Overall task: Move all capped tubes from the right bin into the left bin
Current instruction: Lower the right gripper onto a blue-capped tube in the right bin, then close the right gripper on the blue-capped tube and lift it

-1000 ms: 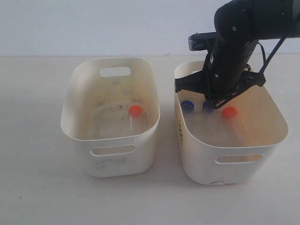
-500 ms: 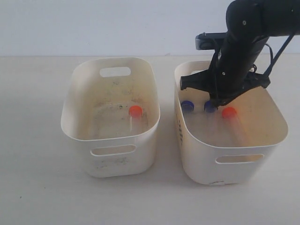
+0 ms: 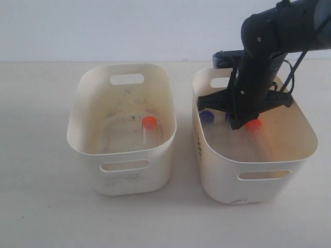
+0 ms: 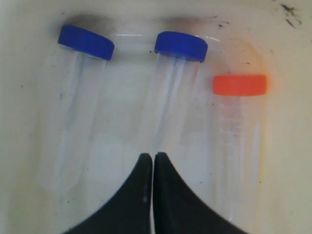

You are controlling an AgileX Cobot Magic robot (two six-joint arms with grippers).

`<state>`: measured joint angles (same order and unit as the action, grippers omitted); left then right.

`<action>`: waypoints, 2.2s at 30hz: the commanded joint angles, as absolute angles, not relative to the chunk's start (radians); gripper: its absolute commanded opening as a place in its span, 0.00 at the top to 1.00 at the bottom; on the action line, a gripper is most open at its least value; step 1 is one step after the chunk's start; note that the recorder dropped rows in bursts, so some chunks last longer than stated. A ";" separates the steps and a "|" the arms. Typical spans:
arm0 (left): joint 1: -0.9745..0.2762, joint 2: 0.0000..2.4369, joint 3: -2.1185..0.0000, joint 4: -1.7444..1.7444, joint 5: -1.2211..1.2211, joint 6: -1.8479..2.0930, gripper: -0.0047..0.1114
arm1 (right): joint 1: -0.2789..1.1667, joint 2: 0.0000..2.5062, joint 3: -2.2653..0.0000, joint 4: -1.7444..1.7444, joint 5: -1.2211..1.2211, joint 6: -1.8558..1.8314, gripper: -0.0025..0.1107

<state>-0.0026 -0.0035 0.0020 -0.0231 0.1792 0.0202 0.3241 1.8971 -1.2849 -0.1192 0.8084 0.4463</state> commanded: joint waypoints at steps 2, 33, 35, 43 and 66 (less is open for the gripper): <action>-0.010 0.000 0.000 -0.026 0.172 0.016 0.92 | 0.319 1.897 -1.285 -0.121 0.792 0.456 0.98; -0.010 0.000 0.000 -0.026 0.172 0.016 0.92 | 0.319 1.997 -1.285 -0.170 0.738 0.493 0.45; -0.010 0.000 0.000 -0.026 0.172 0.016 0.92 | 0.319 2.010 -1.285 -0.170 0.738 0.499 0.45; -0.010 0.000 0.000 -0.026 0.172 0.016 0.92 | 0.319 2.058 -1.285 -0.170 0.729 0.516 0.45; -0.010 0.000 0.000 -0.026 0.172 0.016 0.92 | 0.319 1.794 -1.295 -0.302 0.822 0.548 0.98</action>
